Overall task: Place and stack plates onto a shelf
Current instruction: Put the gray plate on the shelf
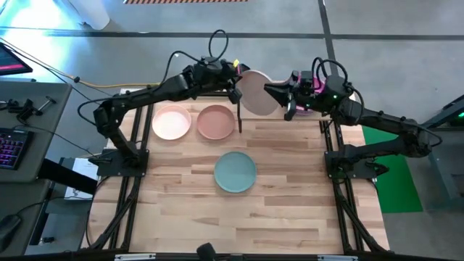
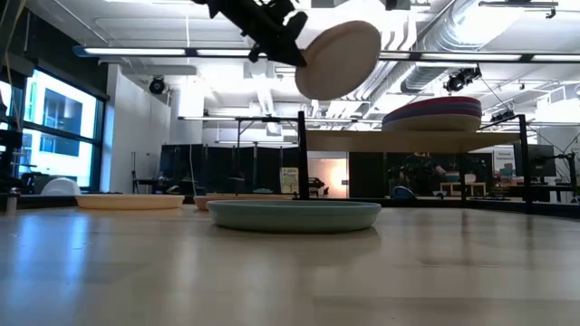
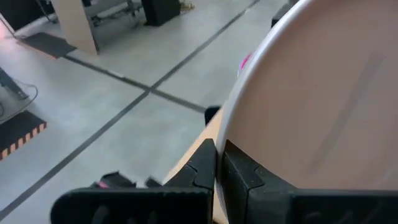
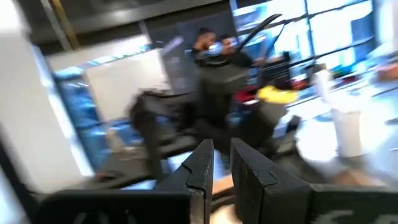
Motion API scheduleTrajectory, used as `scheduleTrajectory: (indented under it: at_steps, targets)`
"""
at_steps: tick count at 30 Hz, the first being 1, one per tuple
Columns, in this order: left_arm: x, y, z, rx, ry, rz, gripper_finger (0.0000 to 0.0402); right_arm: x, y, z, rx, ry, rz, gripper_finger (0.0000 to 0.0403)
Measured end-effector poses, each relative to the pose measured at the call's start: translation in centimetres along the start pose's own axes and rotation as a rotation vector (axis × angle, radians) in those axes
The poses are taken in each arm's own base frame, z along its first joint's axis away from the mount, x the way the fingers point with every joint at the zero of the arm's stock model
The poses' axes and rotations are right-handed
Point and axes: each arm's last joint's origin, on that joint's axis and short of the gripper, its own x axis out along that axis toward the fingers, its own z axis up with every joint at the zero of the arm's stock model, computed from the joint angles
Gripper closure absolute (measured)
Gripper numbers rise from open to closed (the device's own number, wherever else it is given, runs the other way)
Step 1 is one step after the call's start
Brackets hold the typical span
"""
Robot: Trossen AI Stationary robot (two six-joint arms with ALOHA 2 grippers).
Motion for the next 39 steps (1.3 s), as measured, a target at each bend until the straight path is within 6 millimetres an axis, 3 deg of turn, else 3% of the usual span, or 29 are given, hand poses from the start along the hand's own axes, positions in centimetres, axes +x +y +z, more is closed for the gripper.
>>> scheduleTrajectory:
  at_steps: [4, 14, 25, 39]
  targets:
    - [-0.5, 0.1, -0.3, 0.012, 0.049, 0.02, 0.0401, -0.2, -0.6, 0.3, -0.121, -0.022, -0.097, 0.0366]
    - [-1.5, -0.4, 0.0, 0.014, 0.057, 0.01, 0.0401, -0.5, -2.3, -0.4, -0.215, 0.082, -0.231, 0.0365]
    - [-2.0, -2.0, -0.3, 0.04, 0.095, -0.013, 0.0401, -0.5, -2.3, -0.5, -0.341, 0.104, -0.225, 0.0366]
    - [-2.1, -2.2, -0.8, 0.04, 0.144, -0.018, 0.0401, -0.4, -2.0, -0.1, -0.318, 0.058, -0.187, 0.0367]
